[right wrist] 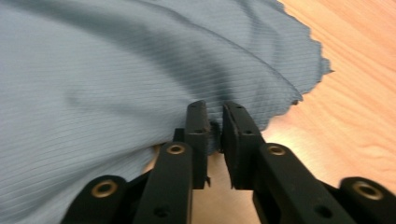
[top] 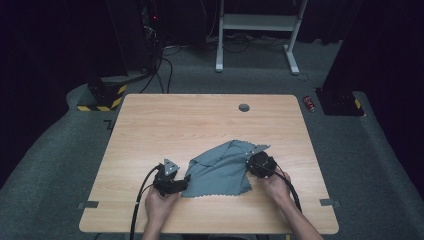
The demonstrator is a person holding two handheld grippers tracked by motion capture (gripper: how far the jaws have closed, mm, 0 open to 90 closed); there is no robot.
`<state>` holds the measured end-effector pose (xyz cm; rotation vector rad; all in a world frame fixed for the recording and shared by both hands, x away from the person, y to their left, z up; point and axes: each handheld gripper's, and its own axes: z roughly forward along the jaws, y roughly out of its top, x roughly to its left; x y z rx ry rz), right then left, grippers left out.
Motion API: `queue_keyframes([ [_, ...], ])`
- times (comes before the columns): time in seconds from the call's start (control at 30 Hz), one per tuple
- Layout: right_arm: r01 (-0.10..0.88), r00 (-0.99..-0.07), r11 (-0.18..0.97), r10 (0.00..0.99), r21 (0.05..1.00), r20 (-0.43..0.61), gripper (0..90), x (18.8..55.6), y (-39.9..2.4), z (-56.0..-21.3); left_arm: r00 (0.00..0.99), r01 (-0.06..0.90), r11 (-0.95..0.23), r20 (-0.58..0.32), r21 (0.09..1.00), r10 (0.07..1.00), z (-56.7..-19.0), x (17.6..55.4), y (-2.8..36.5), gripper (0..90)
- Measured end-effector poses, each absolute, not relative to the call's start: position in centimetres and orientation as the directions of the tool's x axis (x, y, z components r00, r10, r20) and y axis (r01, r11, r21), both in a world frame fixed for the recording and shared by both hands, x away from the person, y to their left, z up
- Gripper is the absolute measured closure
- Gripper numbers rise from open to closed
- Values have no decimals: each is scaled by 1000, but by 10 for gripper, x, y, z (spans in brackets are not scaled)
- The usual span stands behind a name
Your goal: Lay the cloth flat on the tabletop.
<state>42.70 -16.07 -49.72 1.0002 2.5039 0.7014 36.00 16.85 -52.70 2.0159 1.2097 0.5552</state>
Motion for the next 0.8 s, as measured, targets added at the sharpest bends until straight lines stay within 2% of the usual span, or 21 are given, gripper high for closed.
queue_keyframes([
  [0.2,520,-716,608,693,600,-81,751,400,-162,-494,469,577,-309,2,756,883,-527,360,168,334],
  [0.4,543,-717,593,696,595,-40,726,395,-158,-503,470,577,-309,3,756,883,-527,360,168,334],
  [0.47,546,-719,590,695,595,-28,759,395,-157,-505,469,577,-309,3,756,883,-527,360,168,334],
  [0.57,547,-729,597,684,587,-17,890,391,-159,-504,468,578,-309,3,755,884,-527,360,168,334],
  [0.7,541,-710,614,700,574,-80,894,375,-168,-503,465,577,-303,0,758,885,-527,358,168,335],
  [0.8,566,-694,578,719,588,-39,894,365,-180,-504,482,574,-316,0,755,876,-527,356,166,322],
])
